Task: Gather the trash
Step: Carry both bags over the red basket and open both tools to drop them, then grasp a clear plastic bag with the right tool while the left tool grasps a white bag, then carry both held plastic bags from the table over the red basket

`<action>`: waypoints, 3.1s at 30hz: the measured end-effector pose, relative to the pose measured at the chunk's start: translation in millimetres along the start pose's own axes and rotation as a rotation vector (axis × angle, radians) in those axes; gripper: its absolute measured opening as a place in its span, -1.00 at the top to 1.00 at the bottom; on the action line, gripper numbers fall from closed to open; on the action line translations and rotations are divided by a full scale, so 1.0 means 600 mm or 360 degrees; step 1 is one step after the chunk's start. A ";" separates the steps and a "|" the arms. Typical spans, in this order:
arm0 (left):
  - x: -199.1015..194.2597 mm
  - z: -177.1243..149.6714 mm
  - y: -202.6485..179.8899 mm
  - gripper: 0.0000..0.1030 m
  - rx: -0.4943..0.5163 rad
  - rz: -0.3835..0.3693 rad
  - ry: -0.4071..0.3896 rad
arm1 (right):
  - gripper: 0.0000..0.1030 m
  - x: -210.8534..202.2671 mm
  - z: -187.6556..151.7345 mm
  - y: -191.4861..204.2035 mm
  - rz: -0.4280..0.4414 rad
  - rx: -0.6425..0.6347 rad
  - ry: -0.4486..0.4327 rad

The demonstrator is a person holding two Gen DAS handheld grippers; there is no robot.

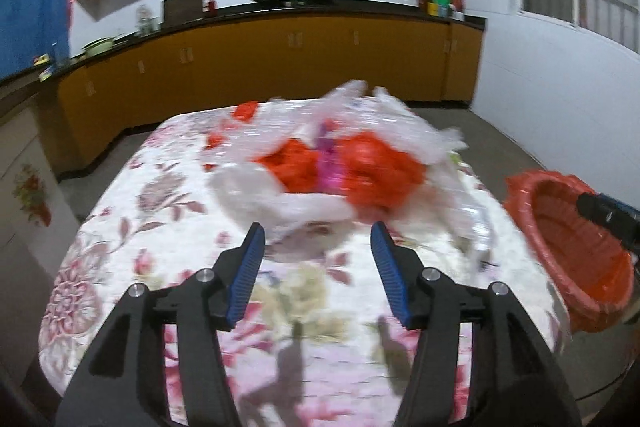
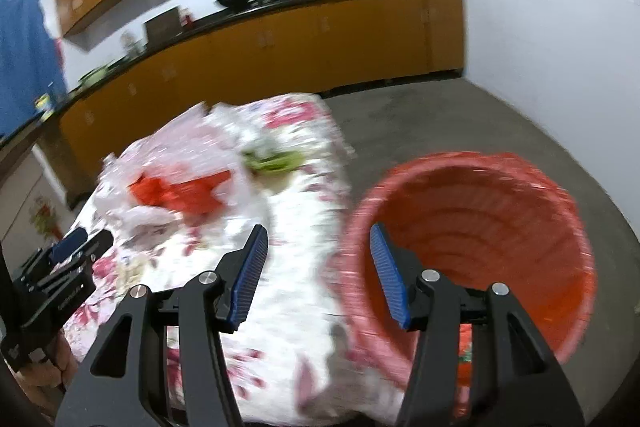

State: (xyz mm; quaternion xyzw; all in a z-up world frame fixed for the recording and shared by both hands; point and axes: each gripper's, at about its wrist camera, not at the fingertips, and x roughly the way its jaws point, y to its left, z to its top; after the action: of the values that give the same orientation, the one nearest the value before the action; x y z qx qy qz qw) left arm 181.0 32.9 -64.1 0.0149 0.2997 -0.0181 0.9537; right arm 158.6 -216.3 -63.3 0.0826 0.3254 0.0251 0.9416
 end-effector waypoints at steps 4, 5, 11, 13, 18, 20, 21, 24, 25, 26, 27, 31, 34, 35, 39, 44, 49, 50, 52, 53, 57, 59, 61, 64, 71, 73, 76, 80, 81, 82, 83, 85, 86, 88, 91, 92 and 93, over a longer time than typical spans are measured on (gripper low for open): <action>0.008 0.001 0.042 -0.10 -0.0084 0.0041 0.0013 | -0.06 0.047 0.007 0.046 0.0070 -0.0060 0.0063; 0.012 0.002 0.052 -0.10 -0.0110 0.0043 0.0022 | -0.06 0.062 0.008 0.058 0.0086 -0.0071 0.0089; 0.043 0.009 0.086 -0.25 -0.0216 0.0030 0.0068 | -0.06 0.138 0.006 0.092 0.0062 -0.0118 0.0207; 0.052 0.011 0.088 -0.30 -0.0232 0.0021 0.0078 | -0.06 0.158 0.004 0.093 0.0044 -0.0111 0.0241; 0.078 0.022 0.088 -0.40 -0.0258 0.0001 0.0096 | 0.18 0.194 -0.004 0.085 0.0028 -0.0080 0.0341; 0.094 0.026 0.087 -0.40 -0.0269 -0.0001 0.0120 | 0.41 0.196 -0.009 0.085 0.0014 -0.0098 0.0341; 0.102 0.027 0.087 -0.40 -0.0273 0.0000 0.0135 | 0.53 0.195 -0.010 0.084 0.0013 -0.0108 0.0348; 0.126 0.030 0.088 -0.39 -0.0306 -0.0018 0.0187 | 0.62 0.189 -0.011 0.081 0.0029 -0.0097 0.0349; 0.131 0.029 0.087 -0.36 -0.0313 -0.0021 0.0197 | 0.62 0.187 -0.012 0.079 0.0033 -0.0089 0.0348; 0.137 0.029 0.087 -0.32 -0.0322 -0.0026 0.0207 | 0.62 0.184 -0.012 0.077 0.0034 -0.0084 0.0346; 0.142 0.029 0.087 -0.21 -0.0324 -0.0032 0.0217 | 0.62 0.183 -0.013 0.077 0.0034 -0.0082 0.0345; 0.159 0.024 0.087 0.30 -0.0335 -0.0065 0.0263 | 0.62 0.177 -0.017 0.076 0.0035 -0.0085 0.0342; 0.161 0.022 0.091 0.60 -0.0352 -0.0091 0.0267 | 0.62 0.171 -0.022 0.077 0.0032 -0.0092 0.0336; 0.159 0.022 0.092 0.62 -0.0351 -0.0093 0.0260 | 0.62 0.167 -0.023 0.077 0.0032 -0.0093 0.0334; 0.143 0.016 0.094 0.69 -0.0327 -0.0095 0.0234 | 0.62 0.152 -0.025 0.073 0.0035 -0.0093 0.0312; 0.110 0.007 0.101 0.69 -0.0302 -0.0095 0.0193 | 0.62 0.124 -0.027 0.066 0.0028 -0.0090 0.0280; 0.083 0.003 0.100 0.69 -0.0295 -0.0115 0.0174 | 0.62 0.101 -0.025 0.058 0.0022 -0.0071 0.0256; 0.079 0.003 0.100 0.69 -0.0295 -0.0121 0.0172 | 0.62 0.097 -0.025 0.056 0.0019 -0.0068 0.0252; 0.072 0.002 0.098 0.69 -0.0296 -0.0129 0.0171 | 0.62 0.090 -0.026 0.050 0.0014 -0.0061 0.0244; 0.069 0.002 0.096 0.69 -0.0296 -0.0134 0.0171 | 0.62 0.087 -0.026 0.049 0.0012 -0.0058 0.0240; 0.057 0.003 0.088 0.69 -0.0288 -0.0153 0.0164 | 0.62 0.076 -0.026 0.044 0.0007 -0.0049 0.0230; 0.051 0.004 0.082 0.69 -0.0280 -0.0167 0.0157 | 0.62 0.072 -0.025 0.042 0.0007 -0.0045 0.0223; 0.049 0.005 0.080 0.69 -0.0274 -0.0179 0.0153 | 0.62 0.067 -0.025 0.041 0.0007 -0.0042 0.0213; 0.044 0.007 0.072 0.69 -0.0261 -0.0200 0.0146 | 0.62 0.060 -0.024 0.040 0.0007 -0.0041 0.0201; 0.030 0.013 0.045 0.69 -0.0210 -0.0254 0.0128 | 0.62 0.042 -0.022 0.029 -0.0006 -0.0024 0.0171; 0.027 0.015 0.036 0.69 -0.0196 -0.0275 0.0122 | 0.62 0.036 -0.021 0.024 -0.0018 -0.0019 0.0161; 0.022 0.017 0.021 0.69 -0.0173 -0.0307 0.0116 | 0.62 0.025 -0.020 0.014 -0.0031 -0.0007 0.0147; 0.016 0.020 -0.003 0.69 -0.0137 -0.0356 0.0109 | 0.62 0.011 -0.019 -0.002 -0.0065 0.0012 0.0122; 0.014 0.020 -0.009 0.69 -0.0128 -0.0368 0.0107 | 0.62 0.009 -0.018 -0.007 -0.0074 0.0017 0.0117; 0.013 0.021 -0.014 0.69 -0.0120 -0.0378 0.0106 | 0.62 0.004 -0.018 -0.013 -0.0085 0.0025 0.0109; 0.010 0.022 -0.023 0.69 -0.0109 -0.0395 0.0103 | 0.62 0.001 -0.018 -0.017 -0.0095 0.0032 0.0101; 0.007 0.025 -0.035 0.69 -0.0092 -0.0420 0.0098 | 0.62 -0.007 -0.017 -0.029 -0.0121 0.0053 0.0085; 0.006 0.026 -0.042 0.69 -0.0083 -0.0434 0.0096 | 0.62 -0.010 -0.017 -0.034 -0.0129 0.0062 0.0080; 0.002 0.028 -0.056 0.69 -0.0064 -0.0462 0.0090 | 0.62 -0.017 -0.016 -0.048 -0.0158 0.0086 0.0065; -0.001 0.031 -0.077 0.69 -0.0037 -0.0497 0.0084 | 0.62 -0.025 -0.016 -0.068 -0.0196 0.0117 0.0049; -0.003 0.032 -0.087 0.69 -0.0027 -0.0517 0.0084 | 0.62 -0.028 -0.016 -0.074 -0.0205 0.0124 0.0045; -0.004 0.033 -0.093 0.69 -0.0021 -0.0527 0.0083 | 0.62 -0.031 -0.017 -0.080 -0.0215 0.0134 0.0041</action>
State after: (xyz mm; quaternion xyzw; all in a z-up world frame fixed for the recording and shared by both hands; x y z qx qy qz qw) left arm 187.6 -23.6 -47.5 -0.0405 0.3229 -0.1728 0.9296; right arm 137.4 -264.0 -67.9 0.0996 0.3431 -0.0512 0.9326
